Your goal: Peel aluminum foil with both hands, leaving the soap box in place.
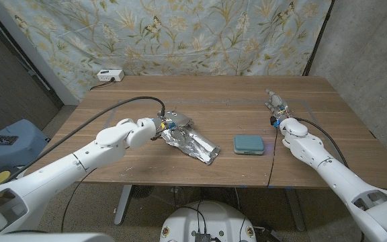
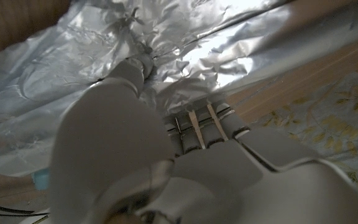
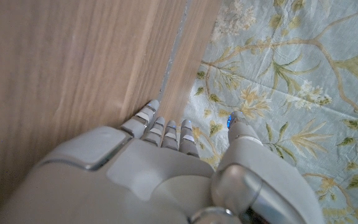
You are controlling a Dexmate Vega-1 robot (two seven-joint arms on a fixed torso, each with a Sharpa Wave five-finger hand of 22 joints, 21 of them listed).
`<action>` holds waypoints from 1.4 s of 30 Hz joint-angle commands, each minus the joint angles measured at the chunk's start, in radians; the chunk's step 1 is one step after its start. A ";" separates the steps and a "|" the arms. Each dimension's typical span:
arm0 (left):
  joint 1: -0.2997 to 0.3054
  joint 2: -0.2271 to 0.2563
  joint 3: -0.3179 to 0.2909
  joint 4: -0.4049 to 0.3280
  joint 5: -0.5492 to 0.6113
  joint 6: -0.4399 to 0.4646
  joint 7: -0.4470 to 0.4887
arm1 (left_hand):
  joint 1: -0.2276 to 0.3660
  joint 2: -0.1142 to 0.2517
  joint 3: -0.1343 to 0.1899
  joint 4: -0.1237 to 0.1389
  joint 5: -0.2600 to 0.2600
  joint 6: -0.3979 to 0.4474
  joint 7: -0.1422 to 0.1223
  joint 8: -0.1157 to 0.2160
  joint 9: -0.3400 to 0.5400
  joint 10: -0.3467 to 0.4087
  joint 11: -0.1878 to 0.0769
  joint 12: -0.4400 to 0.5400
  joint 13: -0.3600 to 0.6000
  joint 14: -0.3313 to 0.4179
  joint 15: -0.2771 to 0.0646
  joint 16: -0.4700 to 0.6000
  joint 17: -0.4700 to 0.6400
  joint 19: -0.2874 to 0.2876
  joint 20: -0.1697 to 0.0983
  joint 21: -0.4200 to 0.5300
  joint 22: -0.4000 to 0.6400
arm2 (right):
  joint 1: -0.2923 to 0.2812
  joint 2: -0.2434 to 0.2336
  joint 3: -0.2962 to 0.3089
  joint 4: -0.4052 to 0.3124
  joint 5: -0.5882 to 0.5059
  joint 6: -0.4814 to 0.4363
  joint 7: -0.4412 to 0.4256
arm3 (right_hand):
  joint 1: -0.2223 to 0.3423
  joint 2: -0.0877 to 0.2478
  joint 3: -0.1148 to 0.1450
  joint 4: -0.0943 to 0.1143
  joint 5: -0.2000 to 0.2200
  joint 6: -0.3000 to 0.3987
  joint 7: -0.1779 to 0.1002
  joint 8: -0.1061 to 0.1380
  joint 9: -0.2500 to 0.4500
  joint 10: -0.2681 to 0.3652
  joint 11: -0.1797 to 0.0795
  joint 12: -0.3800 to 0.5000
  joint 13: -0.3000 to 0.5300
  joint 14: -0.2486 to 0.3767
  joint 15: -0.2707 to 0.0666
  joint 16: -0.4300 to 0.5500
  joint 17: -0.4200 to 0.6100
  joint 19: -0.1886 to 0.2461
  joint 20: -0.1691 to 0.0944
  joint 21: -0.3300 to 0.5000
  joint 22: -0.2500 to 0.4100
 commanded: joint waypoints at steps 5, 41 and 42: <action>-0.067 -0.035 -0.007 -0.048 -0.048 0.085 -0.080 | 0.020 0.041 -0.003 0.010 0.013 0.004 0.001 0.022 0.051 0.005 0.007 0.004 0.010 0.067 -0.050 -0.003 -0.002 0.003 0.002 0.011 0.007 | 0.027 -0.033 -0.005 -0.009 -0.001 -0.048 0.020 | -0.003 0.007 -0.003 0.004 0.001 0.002 -0.001 0.004 0.002 -0.005 0.001 0.005 0.002 -0.007 0.002 0.006 0.001 -0.002 -0.045 0.005 0.004; -0.277 -0.151 0.095 0.028 -0.199 0.255 -0.321 | 0.028 0.055 -0.009 0.006 0.033 0.042 0.013 0.051 0.054 0.055 0.019 0.017 0.046 0.113 -0.047 0.012 0.009 0.014 0.014 0.054 0.021 | 0.078 -0.066 0.005 0.033 0.002 -0.068 0.063 | -0.002 0.008 -0.003 0.004 0.002 0.003 -0.001 0.004 0.002 -0.006 0.002 0.005 0.002 -0.007 0.002 0.007 0.001 -0.002 -0.045 0.005 0.004; -0.292 -0.160 0.102 0.039 -0.200 0.261 -0.330 | 0.029 0.056 -0.009 0.006 0.034 0.044 0.014 0.052 0.054 0.058 0.018 0.018 0.047 0.114 -0.048 0.013 0.009 0.015 0.014 0.056 0.021 | 0.084 -0.065 0.005 0.041 0.002 -0.067 0.066 | -0.002 0.008 -0.003 0.004 0.002 0.003 -0.001 0.004 0.002 -0.006 0.002 0.005 0.002 -0.007 0.002 0.007 0.001 -0.003 -0.045 0.005 0.004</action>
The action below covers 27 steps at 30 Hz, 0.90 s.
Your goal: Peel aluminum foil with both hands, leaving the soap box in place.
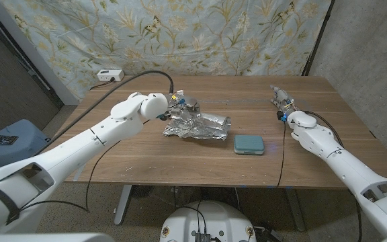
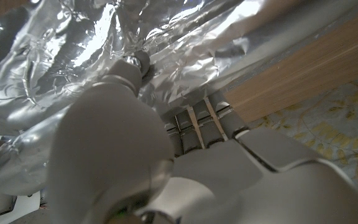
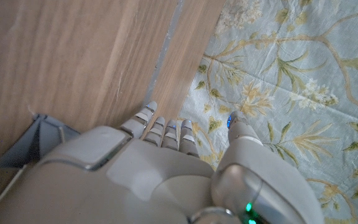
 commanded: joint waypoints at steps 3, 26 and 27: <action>-0.108 -0.055 0.050 0.072 -0.068 0.061 -0.084 | 0.040 0.050 0.005 -0.003 0.014 0.032 -0.002 0.040 0.007 0.019 0.000 0.009 0.013 0.057 -0.043 0.005 0.017 0.008 0.005 0.014 0.004 | 0.037 -0.001 0.001 0.045 -0.003 0.006 0.021 | -0.002 0.008 -0.003 0.004 0.002 0.003 -0.001 0.004 0.002 -0.006 0.002 0.006 0.002 -0.007 0.002 0.007 0.001 -0.003 -0.045 0.005 0.004; -0.261 -0.121 0.145 0.181 -0.161 0.133 -0.174 | 0.046 0.062 -0.003 0.000 0.032 0.046 0.010 0.058 0.017 0.045 0.014 0.012 0.037 0.081 -0.042 0.027 0.037 0.018 0.013 0.047 0.013 | 0.040 -0.005 0.013 0.063 0.004 0.020 0.023 | -0.002 0.009 -0.002 0.004 0.002 0.004 0.000 0.005 0.002 -0.007 0.000 0.006 0.002 -0.008 0.001 0.007 0.000 -0.003 -0.046 0.005 0.004; -0.263 -0.122 0.146 0.183 -0.167 0.134 -0.173 | 0.047 0.061 -0.004 -0.001 0.033 0.047 0.009 0.058 0.017 0.049 0.012 0.013 0.039 0.086 -0.043 0.030 0.038 0.025 0.014 0.052 0.014 | 0.039 -0.006 0.013 0.061 0.003 0.018 0.021 | -0.002 0.009 -0.002 0.004 0.002 0.004 -0.001 0.004 0.002 -0.007 0.000 0.006 0.002 -0.008 0.001 0.008 0.000 -0.003 -0.046 0.005 0.004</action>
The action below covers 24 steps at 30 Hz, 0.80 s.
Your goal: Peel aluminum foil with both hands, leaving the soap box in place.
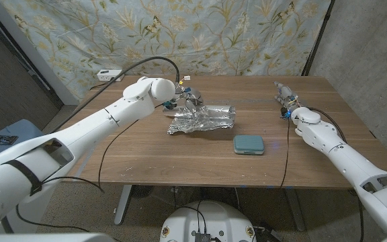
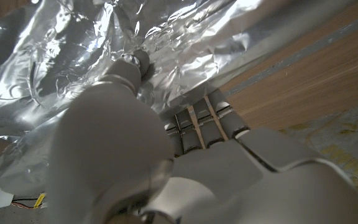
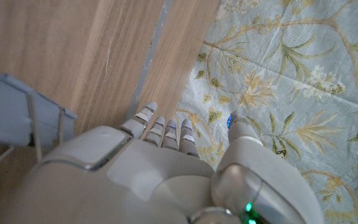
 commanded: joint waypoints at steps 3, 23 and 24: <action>-0.069 -0.024 0.042 0.045 -0.066 0.035 -0.037 | 0.048 0.061 -0.003 0.000 0.015 0.037 0.005 0.063 0.005 0.026 -0.001 0.007 0.043 0.074 -0.053 0.016 0.040 0.023 0.005 0.020 0.005 | -0.011 -0.010 0.007 -0.017 0.004 -0.003 -0.009 | -0.001 0.009 -0.002 0.004 0.002 0.004 0.000 0.005 0.002 -0.007 0.001 0.006 0.002 -0.007 0.001 0.008 0.000 -0.003 -0.046 0.005 0.004; -0.123 -0.070 0.063 0.125 -0.199 0.079 -0.050 | 0.050 0.064 -0.009 0.000 0.034 0.059 0.005 0.080 0.013 0.058 -0.004 0.009 0.061 0.098 -0.060 0.030 0.054 0.034 0.001 0.054 0.010 | -0.026 -0.032 0.012 -0.039 0.006 -0.022 -0.009 | -0.001 0.009 -0.002 0.004 0.002 0.003 -0.001 0.004 0.002 -0.006 0.000 0.006 0.002 -0.008 0.001 0.008 0.000 -0.003 -0.046 0.005 0.004; -0.123 -0.072 0.063 0.128 -0.205 0.078 -0.042 | 0.050 0.064 -0.011 -0.001 0.036 0.064 0.005 0.082 0.011 0.064 -0.003 0.009 0.062 0.101 -0.061 0.033 0.056 0.040 0.000 0.059 0.010 | -0.026 -0.033 0.012 -0.039 0.007 -0.023 -0.007 | -0.001 0.009 -0.002 0.004 0.002 0.004 0.000 0.004 0.002 -0.006 0.000 0.006 0.002 -0.008 0.000 0.008 0.000 -0.003 -0.046 0.005 0.004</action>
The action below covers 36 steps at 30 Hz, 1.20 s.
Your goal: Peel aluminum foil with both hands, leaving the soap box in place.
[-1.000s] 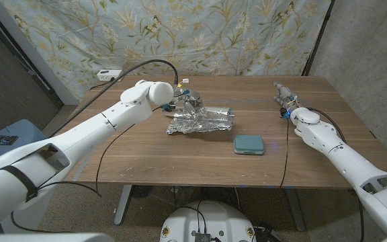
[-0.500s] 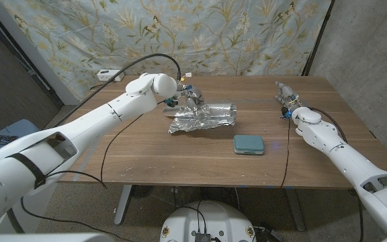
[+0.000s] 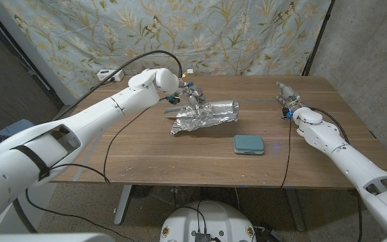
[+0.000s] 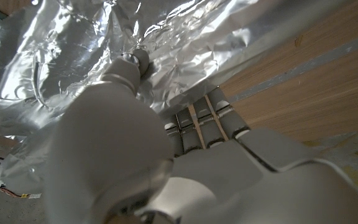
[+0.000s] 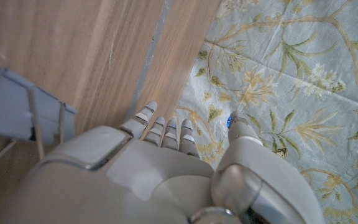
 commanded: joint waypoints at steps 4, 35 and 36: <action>-0.041 -0.053 0.014 0.088 -0.133 0.050 0.003 | 0.050 0.064 -0.004 0.005 0.011 0.053 -0.007 0.083 0.010 0.044 -0.016 0.006 0.066 0.084 -0.068 0.023 0.059 0.014 -0.002 0.018 0.003 | -0.006 -0.020 0.003 -0.009 0.001 -0.017 0.007 | -0.001 0.009 -0.002 0.004 0.002 0.004 -0.001 0.005 0.002 -0.006 0.000 0.006 0.002 -0.008 0.000 0.008 0.000 -0.003 -0.046 0.005 0.004; -0.163 -0.163 0.025 0.382 -0.466 0.108 -0.056 | 0.046 0.067 -0.013 0.007 0.037 0.058 0.005 0.097 0.023 0.074 0.000 -0.002 0.085 0.103 -0.062 0.035 0.077 0.018 0.005 0.062 0.007 | 0.017 -0.023 -0.015 0.018 -0.008 -0.032 0.038 | -0.001 0.010 -0.002 0.005 0.002 0.005 -0.001 0.005 0.002 -0.007 0.000 0.006 0.002 -0.008 0.000 0.008 0.001 -0.004 -0.046 0.005 0.004; -0.165 -0.167 0.022 0.394 -0.480 0.107 -0.059 | 0.046 0.068 -0.013 0.007 0.037 0.060 0.002 0.098 0.023 0.076 0.000 -0.001 0.087 0.105 -0.063 0.036 0.078 0.018 0.004 0.064 0.008 | 0.018 -0.023 -0.017 0.019 -0.009 -0.032 0.039 | -0.001 0.010 -0.002 0.005 0.002 0.004 -0.001 0.005 0.002 -0.007 0.000 0.006 0.002 -0.008 0.000 0.009 0.001 -0.004 -0.046 0.005 0.004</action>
